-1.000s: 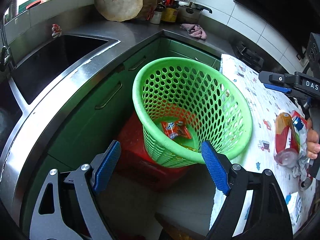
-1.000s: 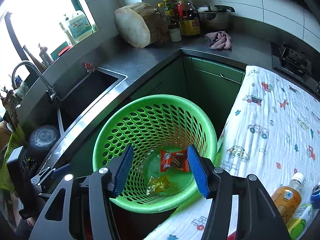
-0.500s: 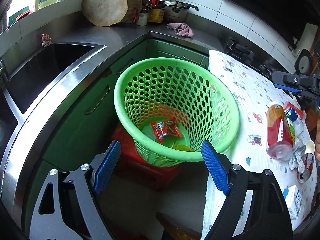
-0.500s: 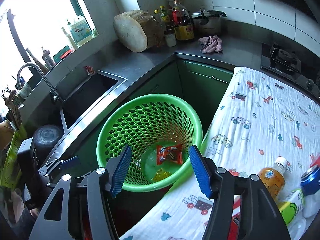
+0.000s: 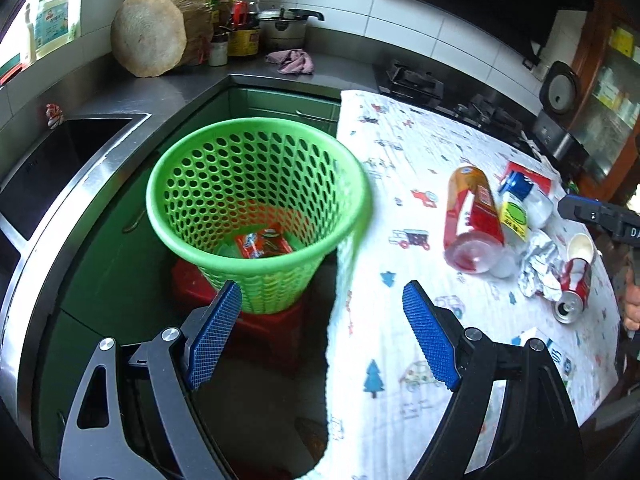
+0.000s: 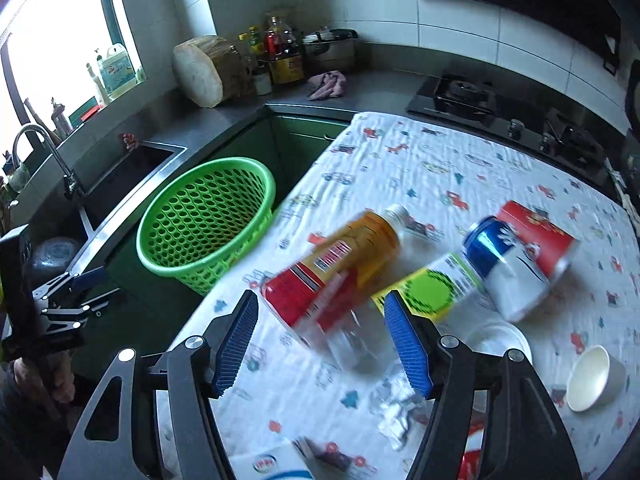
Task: Collect trash
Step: 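Move both open tools back over the table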
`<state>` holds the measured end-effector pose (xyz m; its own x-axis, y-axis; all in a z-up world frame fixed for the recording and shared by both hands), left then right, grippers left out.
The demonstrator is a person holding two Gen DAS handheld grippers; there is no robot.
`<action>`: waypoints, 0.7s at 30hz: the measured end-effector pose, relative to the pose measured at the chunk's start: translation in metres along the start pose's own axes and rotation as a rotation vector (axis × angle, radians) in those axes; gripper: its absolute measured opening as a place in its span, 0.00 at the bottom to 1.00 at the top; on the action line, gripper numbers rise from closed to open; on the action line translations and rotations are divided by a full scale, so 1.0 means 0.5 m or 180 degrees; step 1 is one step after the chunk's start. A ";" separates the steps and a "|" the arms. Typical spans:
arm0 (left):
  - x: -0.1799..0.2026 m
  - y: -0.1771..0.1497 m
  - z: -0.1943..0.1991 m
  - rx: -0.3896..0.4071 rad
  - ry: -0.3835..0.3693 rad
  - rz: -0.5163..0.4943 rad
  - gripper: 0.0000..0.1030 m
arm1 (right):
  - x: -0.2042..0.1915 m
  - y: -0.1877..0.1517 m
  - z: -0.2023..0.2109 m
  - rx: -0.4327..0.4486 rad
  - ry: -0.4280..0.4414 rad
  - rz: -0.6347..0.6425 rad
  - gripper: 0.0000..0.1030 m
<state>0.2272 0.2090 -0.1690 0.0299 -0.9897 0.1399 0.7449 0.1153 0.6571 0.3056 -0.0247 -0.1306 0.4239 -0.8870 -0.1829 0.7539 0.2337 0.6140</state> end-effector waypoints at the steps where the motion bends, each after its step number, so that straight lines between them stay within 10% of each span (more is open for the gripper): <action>1: 0.022 -0.007 0.004 -0.0009 -0.0045 -0.0024 0.80 | 0.021 -0.018 0.012 -0.0013 -0.0048 -0.0036 0.62; 21: 0.302 -0.098 0.033 -0.0199 -0.0533 -0.0432 0.80 | 0.284 -0.255 0.139 -0.0072 -0.0425 -0.1066 0.72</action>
<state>0.1842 0.0552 -0.1678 -0.1807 -0.9674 0.1777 0.7745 -0.0286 0.6319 0.2345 -0.2082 -0.1815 0.0833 -0.9598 -0.2681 0.8515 -0.0712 0.5196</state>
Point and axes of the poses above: each gripper's, at about its wrist camera, not at the fingertips, and z roughly against the way its jaws point, x to its right, y to its top, the point moved 10 cm from there along -z, roughly the way its jaws point, and after that the axes turned 4 degrees about -z, right-handed, at the moved point
